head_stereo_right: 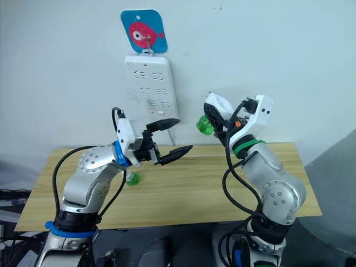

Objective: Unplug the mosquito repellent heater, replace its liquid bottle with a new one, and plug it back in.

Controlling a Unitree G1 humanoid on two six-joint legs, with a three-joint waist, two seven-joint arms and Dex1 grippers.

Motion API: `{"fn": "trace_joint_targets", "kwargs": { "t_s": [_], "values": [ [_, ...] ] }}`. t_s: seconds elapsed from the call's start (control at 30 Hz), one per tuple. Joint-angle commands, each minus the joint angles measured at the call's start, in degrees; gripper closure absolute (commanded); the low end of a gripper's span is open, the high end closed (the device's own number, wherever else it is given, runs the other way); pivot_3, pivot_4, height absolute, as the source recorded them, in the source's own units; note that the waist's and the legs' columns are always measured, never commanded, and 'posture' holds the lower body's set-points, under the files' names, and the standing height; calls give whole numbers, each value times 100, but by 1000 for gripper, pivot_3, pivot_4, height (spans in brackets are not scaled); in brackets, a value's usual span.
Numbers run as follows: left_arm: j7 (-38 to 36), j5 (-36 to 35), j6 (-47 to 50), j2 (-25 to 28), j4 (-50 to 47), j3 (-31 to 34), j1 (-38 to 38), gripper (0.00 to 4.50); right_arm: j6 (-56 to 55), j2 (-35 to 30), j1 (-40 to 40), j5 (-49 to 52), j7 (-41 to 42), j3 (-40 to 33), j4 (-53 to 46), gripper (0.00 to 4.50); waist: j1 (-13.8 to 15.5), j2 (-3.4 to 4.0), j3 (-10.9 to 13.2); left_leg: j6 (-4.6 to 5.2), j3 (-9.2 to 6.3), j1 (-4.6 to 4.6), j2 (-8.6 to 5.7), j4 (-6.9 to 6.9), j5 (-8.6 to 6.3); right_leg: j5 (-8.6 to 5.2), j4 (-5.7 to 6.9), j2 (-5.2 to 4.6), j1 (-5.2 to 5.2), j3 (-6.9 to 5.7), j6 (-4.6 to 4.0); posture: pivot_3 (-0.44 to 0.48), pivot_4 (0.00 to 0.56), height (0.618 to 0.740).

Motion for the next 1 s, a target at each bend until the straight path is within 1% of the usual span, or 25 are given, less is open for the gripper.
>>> {"fn": "trace_joint_targets", "kwargs": {
  "t_s": [0.03, 0.2, 0.37, 0.57, 0.67, 0.83, 0.87, 1.0],
  "values": [
    [270, -35, -62, -223, -46, 4, -166, 0, -251, 679, 201, 815, -400, 80, -95, 1529, -14, 0, 0, 0, 0, 0, 0, 0, 0, 0, 0, 0, 0, 1, 0, -188, 209, 725],
    [370, 114, -355, -496, 4, -137, -221, 0, -523, 361, 369, 1390, -763, 377, -54, 1529, -17, 0, 0, 0, 9, -3, -7, 2, 0, 0, -6, -5, 0, 9, 0, -194, 208, 725],
    [311, 151, -467, -530, 72, -210, -192, 0, -836, 141, 444, 1788, -1083, 596, -8, 1529, -17, 0, 0, -1, 10, -3, -7, 5, 0, 0, -5, -5, 0, 9, 1, -196, 208, 725],
    [322, 99, -507, -566, 207, -155, -270, 0, -1123, -102, 474, 2090, -1315, 777, 23, 1529, -16, 0, 0, 0, 10, -3, -8, 4, 0, 0, -6, -5, 0, 10, 1, -196, 206, 725],
    [275, 64, -494, -551, 193, -163, -248, 619, -1247, -222, 488, 2199, -1387, 862, 41, 1529, -15, 0, 0, 0, 10, -4, -8, 4, 0, 0, -7, -5, 0, 10, 1, -195, 206, 725],
    [280, 58, -537, -559, 219, -143, -277, 2154, -1417, -417, 522, 2384, -1465, 1032, 63, 1529, -15, 0, 0, -1, 10, -4, -7, 4, 0, 0, -8, -5, 0, 10, 1, -193, 206, 725],
    [283, 56, -543, -562, 220, -139, -290, 2275, -1440, -464, 544, 2425, -1484, 1070, 63, 1529, -15, 0, 0, -1, 11, -4, -7, 4, 0, 0, -8, -5, 0, 11, 1, -193, 206, 725],
    [222, 80, -592, -531, 211, -148, -283, 2274, -1512, -633, 604, 2649, -1555, 1167, 93, 1529, -14, 0, 0, -1, 11, -4, -7, 4, 0, 0, -8, -5, 0, 10, 1, -193, 207, 725]
  ]
}}
